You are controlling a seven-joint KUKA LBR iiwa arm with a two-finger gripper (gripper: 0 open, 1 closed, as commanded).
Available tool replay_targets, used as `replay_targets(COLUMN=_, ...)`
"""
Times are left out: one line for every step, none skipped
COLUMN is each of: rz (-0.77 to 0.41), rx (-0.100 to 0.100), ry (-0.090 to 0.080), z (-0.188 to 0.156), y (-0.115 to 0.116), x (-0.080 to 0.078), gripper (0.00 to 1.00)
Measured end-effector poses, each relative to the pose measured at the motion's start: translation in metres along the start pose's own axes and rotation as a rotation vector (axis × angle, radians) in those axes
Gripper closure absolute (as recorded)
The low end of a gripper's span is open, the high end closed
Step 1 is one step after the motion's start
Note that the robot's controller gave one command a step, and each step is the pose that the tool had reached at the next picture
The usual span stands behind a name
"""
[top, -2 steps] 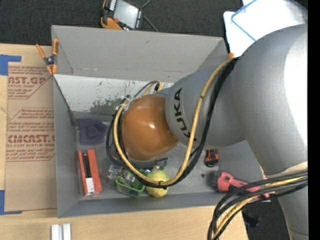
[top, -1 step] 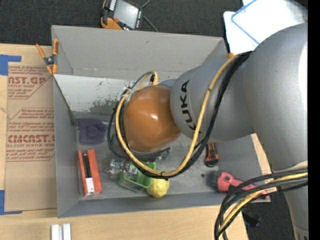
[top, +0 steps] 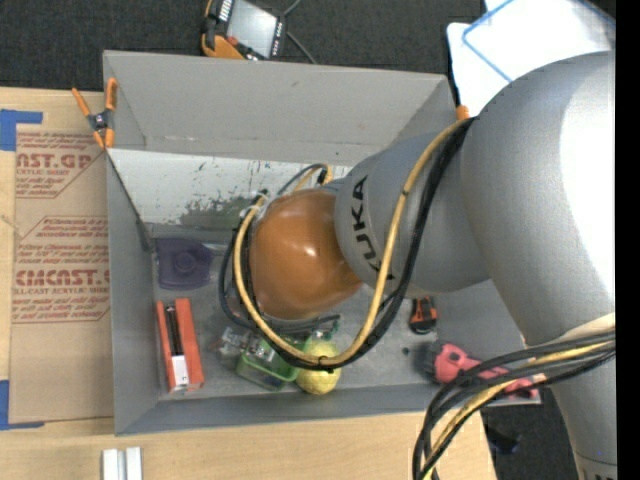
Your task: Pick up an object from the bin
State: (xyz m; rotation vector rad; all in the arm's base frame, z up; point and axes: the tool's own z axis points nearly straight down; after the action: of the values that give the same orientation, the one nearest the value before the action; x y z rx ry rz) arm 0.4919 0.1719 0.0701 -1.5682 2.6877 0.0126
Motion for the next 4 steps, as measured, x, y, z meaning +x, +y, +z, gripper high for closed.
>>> replay_targets(rz=-0.062, rx=0.001, ry=-0.002, z=-0.002, y=-0.026, x=0.04, gripper=1.0)
replay_targets(rz=-0.063, rx=0.001, ry=-0.002, z=-0.002, y=-0.027, x=0.04, gripper=1.0)
replay_targets(rz=-0.06, rx=0.001, ry=-0.002, z=-0.014, y=-0.066, x=0.095, gripper=1.0)
replay_targets(rz=-0.032, rx=-0.002, ry=-0.01, z=-0.021, y=-0.089, x=0.113, gripper=1.0)
